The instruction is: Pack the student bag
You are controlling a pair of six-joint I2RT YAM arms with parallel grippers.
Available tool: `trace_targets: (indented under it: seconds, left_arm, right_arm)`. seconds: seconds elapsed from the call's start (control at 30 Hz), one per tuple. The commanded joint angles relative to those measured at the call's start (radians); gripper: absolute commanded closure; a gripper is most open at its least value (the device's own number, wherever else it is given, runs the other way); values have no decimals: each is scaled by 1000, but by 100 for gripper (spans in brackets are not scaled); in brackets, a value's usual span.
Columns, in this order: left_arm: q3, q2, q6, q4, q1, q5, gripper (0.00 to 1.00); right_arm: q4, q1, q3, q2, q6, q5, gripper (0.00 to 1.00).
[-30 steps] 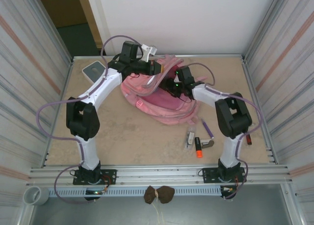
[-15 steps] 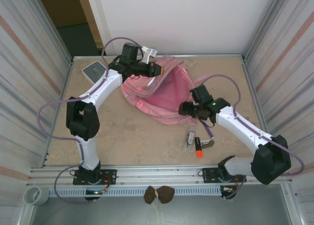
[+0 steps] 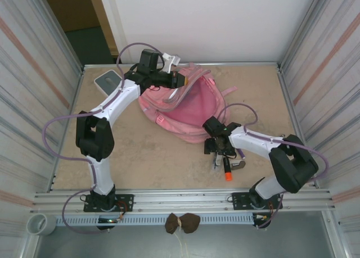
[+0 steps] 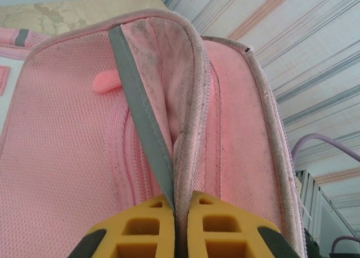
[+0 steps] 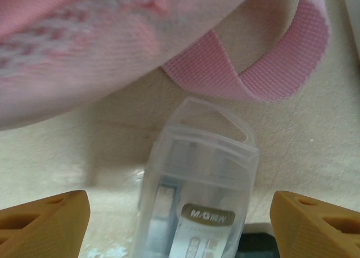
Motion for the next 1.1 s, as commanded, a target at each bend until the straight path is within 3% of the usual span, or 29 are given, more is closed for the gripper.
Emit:
trace_targets:
  seconds: [0.0,0.13,0.37,0.43,0.7,1.07]
  left_arm:
    - [3,-18,28,38,7,14,100]
    - [1,-18,30,38,7,17,100]
    - [-2,-15,29,37,7,21,100]
    - [-2,-16,30,35,7,20,100]
    - [-2,-18,34,32,7,22,100]
    - [-4,-21,28,31,7,29,100]
  right_arm:
    - [1,5,15,26,39,68,18]
    - [53,24,7,36,13,39,19]
    - [129,142,47,43,-68,-23,36]
    - [128,173,55,43,-78,-26,37]
    - [36,229,22,25,-160,-38,19]
    - [-12,220,15,83,-200,-53,14]
